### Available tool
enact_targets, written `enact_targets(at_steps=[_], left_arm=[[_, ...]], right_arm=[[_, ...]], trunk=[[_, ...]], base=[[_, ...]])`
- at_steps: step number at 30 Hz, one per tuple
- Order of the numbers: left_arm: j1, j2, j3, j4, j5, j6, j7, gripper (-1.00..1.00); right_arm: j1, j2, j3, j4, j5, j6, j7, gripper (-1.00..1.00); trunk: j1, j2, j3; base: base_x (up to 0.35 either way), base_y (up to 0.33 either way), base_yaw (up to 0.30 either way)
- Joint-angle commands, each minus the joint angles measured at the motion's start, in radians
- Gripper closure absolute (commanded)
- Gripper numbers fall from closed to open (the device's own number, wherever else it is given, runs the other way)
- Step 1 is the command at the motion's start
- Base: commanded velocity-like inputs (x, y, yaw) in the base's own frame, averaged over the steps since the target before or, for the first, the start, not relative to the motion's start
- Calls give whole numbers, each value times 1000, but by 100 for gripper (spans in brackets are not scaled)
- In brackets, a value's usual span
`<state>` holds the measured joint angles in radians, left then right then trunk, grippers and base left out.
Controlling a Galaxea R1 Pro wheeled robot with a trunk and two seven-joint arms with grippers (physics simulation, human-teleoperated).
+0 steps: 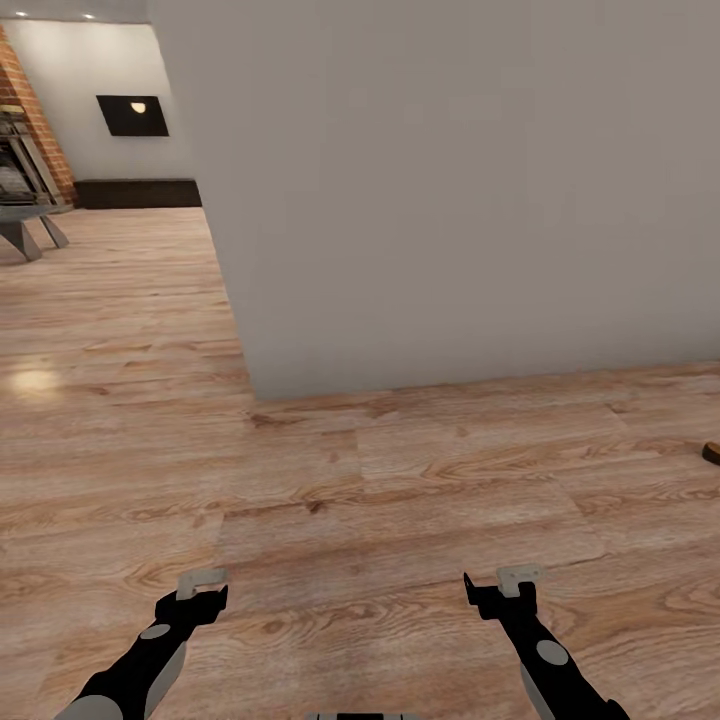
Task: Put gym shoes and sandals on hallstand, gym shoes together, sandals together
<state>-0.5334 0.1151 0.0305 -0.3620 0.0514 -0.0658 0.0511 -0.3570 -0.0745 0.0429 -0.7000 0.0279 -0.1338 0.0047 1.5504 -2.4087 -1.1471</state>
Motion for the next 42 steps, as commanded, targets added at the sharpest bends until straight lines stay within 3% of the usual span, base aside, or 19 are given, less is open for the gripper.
enact_targets(at_steps=[1, 11, 28, 42], left_arm=[[0, 0, 0, 1, 5, -3, 1, -100], [0, 0, -1, 1, 5, -3, 1, -100], [0, 0, 0, 0, 5, -3, 1, -100], [0, 0, -1, 1, 5, -3, 1, -100]], right_arm=[[0, -1, 2, 1, 3, -3, 0, -100], [0, -1, 2, 0, 3, -3, 0, -100], [0, -1, 2, 0, 3, -3, 0, -100], [0, -1, 2, 0, 3, -3, 0, -100]], trunk=[[0, 0, -1], [0, 0, -1], [0, 0, -1], [0, 0, -1]], base=[[0, 0, 18], [-21, -12, 5], [-219, -157, 0], [-65, -26, 0]])
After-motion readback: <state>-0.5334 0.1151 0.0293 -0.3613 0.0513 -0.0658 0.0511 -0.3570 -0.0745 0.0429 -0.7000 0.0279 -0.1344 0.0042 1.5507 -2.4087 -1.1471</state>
